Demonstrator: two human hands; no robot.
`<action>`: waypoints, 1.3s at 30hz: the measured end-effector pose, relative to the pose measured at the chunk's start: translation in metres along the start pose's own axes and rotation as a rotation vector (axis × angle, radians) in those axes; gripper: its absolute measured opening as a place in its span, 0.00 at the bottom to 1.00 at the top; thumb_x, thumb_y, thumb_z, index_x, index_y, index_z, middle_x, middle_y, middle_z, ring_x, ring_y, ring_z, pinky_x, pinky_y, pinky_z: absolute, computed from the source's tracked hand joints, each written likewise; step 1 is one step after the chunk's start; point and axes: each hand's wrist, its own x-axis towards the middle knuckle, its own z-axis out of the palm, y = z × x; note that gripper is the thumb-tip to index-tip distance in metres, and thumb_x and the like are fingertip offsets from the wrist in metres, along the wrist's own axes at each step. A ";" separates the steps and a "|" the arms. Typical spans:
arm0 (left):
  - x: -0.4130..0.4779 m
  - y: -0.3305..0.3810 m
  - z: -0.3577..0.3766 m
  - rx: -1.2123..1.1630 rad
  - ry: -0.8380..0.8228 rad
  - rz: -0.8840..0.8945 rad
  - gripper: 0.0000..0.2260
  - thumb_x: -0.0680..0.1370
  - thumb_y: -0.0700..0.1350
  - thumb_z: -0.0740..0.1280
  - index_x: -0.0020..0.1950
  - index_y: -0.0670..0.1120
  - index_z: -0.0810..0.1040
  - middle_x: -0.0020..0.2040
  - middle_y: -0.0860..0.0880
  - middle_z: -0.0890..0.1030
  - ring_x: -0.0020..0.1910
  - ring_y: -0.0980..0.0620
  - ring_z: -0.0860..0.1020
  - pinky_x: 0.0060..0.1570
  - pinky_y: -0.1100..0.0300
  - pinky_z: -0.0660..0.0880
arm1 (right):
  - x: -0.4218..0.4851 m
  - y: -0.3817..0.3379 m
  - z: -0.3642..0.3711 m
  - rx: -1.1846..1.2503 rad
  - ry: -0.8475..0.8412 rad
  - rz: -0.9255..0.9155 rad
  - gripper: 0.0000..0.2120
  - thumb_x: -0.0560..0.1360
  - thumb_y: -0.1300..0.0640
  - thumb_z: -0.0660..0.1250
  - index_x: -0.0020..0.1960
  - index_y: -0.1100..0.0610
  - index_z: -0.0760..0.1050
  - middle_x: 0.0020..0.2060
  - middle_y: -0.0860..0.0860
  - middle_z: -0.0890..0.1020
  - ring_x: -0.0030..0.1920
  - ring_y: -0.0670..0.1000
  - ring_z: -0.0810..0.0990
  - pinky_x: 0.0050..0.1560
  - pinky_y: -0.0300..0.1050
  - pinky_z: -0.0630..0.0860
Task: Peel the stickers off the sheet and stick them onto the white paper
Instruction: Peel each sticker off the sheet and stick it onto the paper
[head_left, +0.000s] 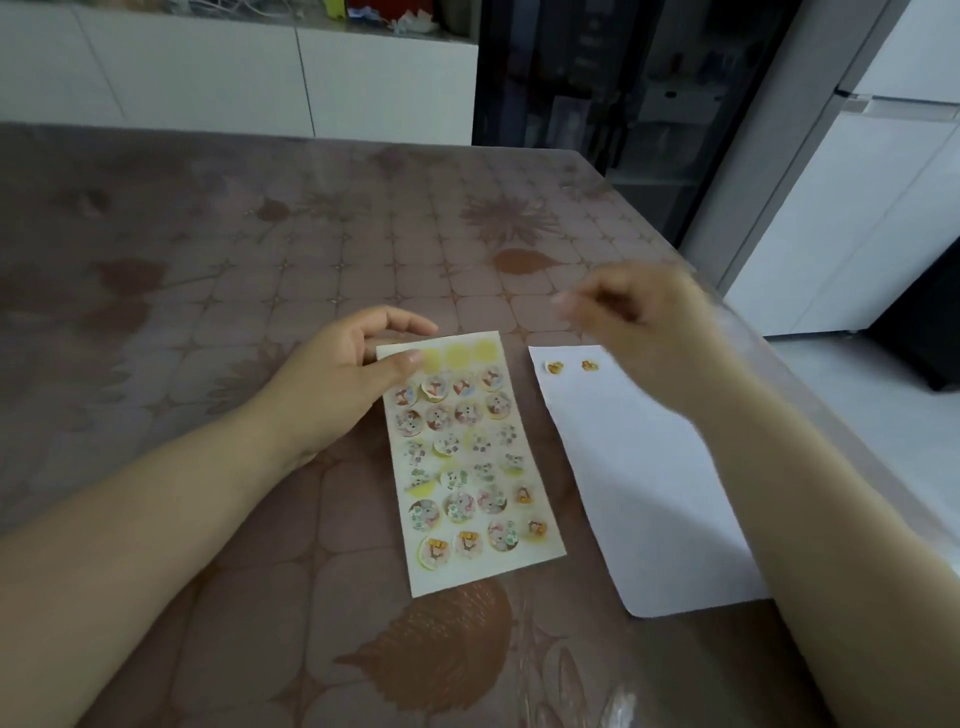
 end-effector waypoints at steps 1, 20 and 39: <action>0.000 0.001 0.000 -0.001 0.005 0.003 0.07 0.78 0.41 0.66 0.52 0.52 0.79 0.45 0.45 0.85 0.45 0.48 0.84 0.50 0.51 0.79 | -0.005 -0.014 0.013 -0.041 -0.081 -0.101 0.06 0.73 0.51 0.68 0.38 0.49 0.78 0.30 0.42 0.75 0.31 0.41 0.72 0.31 0.28 0.66; 0.002 -0.002 0.004 -0.120 -0.116 -0.011 0.22 0.80 0.33 0.59 0.67 0.56 0.64 0.61 0.51 0.79 0.56 0.51 0.79 0.64 0.50 0.70 | -0.021 -0.017 0.084 -0.059 0.012 -0.409 0.04 0.69 0.58 0.70 0.43 0.54 0.83 0.40 0.48 0.80 0.41 0.48 0.75 0.44 0.39 0.71; -0.006 0.002 0.010 0.021 -0.199 0.087 0.38 0.72 0.33 0.72 0.69 0.66 0.63 0.69 0.58 0.69 0.44 0.42 0.83 0.55 0.54 0.78 | -0.016 -0.016 0.060 0.386 -0.253 0.010 0.03 0.69 0.60 0.73 0.40 0.53 0.82 0.38 0.54 0.84 0.34 0.49 0.80 0.40 0.36 0.77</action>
